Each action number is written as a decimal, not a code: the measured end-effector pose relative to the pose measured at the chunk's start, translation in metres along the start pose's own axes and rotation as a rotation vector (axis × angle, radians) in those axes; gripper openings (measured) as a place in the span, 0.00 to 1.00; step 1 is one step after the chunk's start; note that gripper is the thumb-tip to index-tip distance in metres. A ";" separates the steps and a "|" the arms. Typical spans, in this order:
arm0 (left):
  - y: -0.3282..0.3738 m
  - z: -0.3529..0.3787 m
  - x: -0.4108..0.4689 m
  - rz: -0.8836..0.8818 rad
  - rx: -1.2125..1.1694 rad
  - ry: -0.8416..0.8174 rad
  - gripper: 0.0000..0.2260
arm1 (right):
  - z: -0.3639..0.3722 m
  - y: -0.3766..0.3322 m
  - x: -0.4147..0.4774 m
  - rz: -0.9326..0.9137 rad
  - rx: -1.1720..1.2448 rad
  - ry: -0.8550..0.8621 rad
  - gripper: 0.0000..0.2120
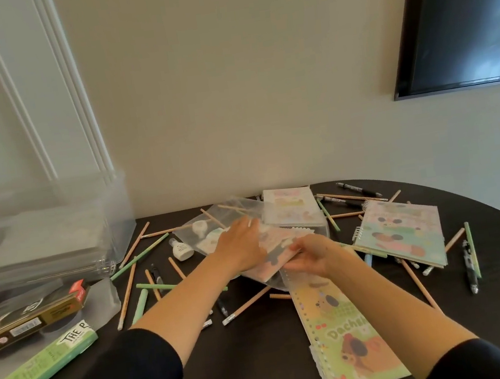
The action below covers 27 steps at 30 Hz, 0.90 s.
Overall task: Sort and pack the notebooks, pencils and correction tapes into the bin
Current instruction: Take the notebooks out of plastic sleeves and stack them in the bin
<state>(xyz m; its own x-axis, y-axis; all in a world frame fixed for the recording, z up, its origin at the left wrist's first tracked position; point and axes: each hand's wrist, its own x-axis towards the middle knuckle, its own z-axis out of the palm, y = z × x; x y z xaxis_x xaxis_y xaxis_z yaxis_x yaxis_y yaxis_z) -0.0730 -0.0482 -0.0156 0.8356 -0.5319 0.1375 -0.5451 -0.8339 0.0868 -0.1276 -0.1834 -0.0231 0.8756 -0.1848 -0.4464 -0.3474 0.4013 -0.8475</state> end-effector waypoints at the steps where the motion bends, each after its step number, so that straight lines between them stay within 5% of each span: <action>1: 0.001 0.003 0.003 0.014 0.034 -0.030 0.23 | -0.001 0.001 0.002 0.005 -0.024 -0.005 0.15; 5: 0.007 0.016 0.014 0.046 0.079 -0.120 0.22 | -0.007 0.001 0.008 0.018 -0.043 -0.019 0.18; 13: 0.010 -0.005 0.015 0.263 -0.148 0.089 0.15 | 0.009 -0.009 0.005 -0.008 0.231 -0.126 0.18; 22: -0.009 -0.035 -0.004 0.180 -0.511 0.072 0.15 | 0.067 -0.002 0.018 -0.142 0.320 -0.169 0.16; 27: -0.038 -0.037 -0.019 0.106 -0.576 0.034 0.15 | 0.098 0.027 0.025 0.038 0.335 -0.179 0.17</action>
<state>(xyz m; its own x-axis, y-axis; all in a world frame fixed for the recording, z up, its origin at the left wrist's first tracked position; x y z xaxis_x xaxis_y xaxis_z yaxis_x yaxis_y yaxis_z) -0.0707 -0.0010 0.0151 0.7771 -0.5950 0.2051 -0.5828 -0.5572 0.5915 -0.0826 -0.0895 -0.0292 0.9192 -0.0168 -0.3935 -0.2776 0.6811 -0.6775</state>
